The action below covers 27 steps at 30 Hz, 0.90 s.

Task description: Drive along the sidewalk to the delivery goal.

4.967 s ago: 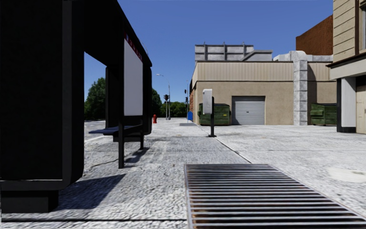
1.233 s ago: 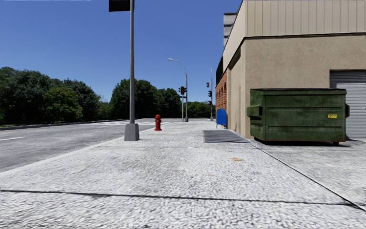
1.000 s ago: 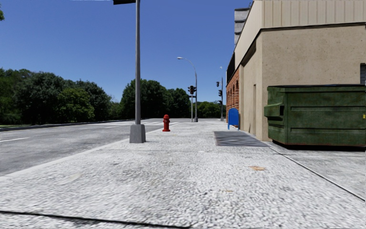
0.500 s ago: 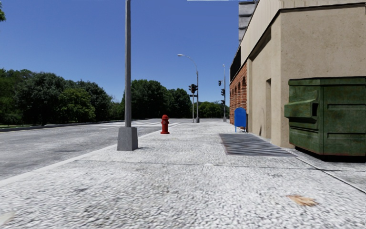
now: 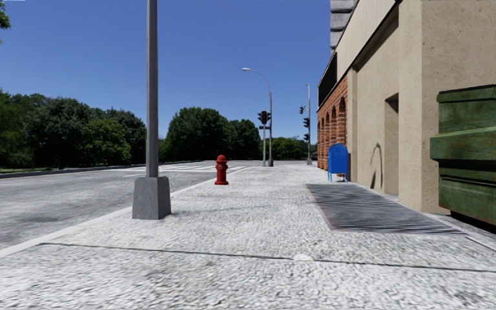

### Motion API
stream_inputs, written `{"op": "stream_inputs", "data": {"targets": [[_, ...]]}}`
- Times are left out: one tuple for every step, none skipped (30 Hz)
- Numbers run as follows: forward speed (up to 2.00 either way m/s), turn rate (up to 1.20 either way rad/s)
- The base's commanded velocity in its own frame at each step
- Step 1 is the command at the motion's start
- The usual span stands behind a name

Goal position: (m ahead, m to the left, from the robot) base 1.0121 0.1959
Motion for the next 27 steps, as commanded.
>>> {"op": "stream_inputs", "data": {"targets": [[1.59, 0.25], [1.54, 0.33], [1.50, 0.37], [1.49, 0.37], [1.49, 0.37], [1.47, 0.38], [1.46, 0.38], [1.45, 0.38], [1.43, 0.38], [1.41, 0.38], [1.40, 0.27], [1.40, 0.27], [1.33, 0.03], [1.09, 0.00], [0.77, 0.00], [0.53, 0.00], [0.37, 0.00], [0.37, 0.00], [0.13, 0.00], [0.00, 0.00], [0.00, 0.00], [0.00, 0.00], [0.00, 0.00], [0.00, 0.00], [0.00, 0.00], [0.00, 0.00], [0.00, 0.00]]}}
